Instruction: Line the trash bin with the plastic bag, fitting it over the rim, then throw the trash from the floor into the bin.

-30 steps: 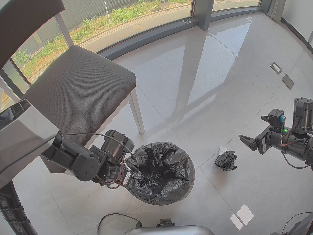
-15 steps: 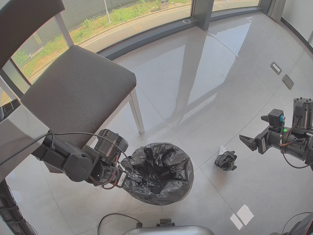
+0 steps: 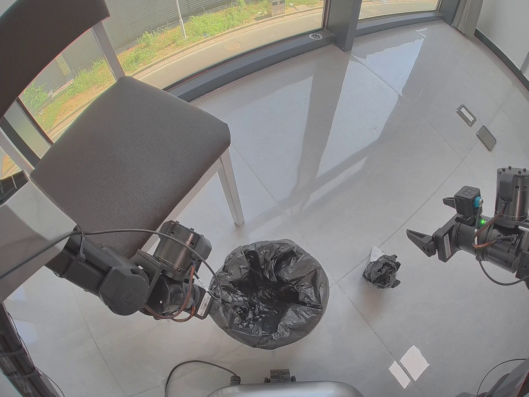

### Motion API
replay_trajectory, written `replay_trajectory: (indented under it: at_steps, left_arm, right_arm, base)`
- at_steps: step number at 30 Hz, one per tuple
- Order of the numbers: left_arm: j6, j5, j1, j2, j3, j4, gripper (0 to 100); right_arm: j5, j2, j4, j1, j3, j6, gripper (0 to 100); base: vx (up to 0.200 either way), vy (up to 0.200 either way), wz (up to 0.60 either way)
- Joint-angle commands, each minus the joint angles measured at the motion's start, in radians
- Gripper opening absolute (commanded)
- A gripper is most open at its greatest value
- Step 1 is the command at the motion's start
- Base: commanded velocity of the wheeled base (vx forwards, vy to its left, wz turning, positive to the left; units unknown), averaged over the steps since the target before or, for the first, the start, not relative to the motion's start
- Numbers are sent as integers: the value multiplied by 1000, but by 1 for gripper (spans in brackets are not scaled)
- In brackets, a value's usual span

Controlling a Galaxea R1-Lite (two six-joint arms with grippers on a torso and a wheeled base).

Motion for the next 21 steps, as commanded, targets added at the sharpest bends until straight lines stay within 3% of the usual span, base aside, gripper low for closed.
replay_trajectory:
  at_steps: [1, 21]
  left_arm:
    - [1, 0, -1, -21, 21, -4, 100]
    - [12, 0, 32, 102, 4, -53, 100]
  right_arm:
    - [0, -4, -1, -2, 5, -2, 100]
    - [0, -22, 1, -10, 24, -20, 100]
  base:
    - [0, 0, 0]
    - [0, 0, 0]
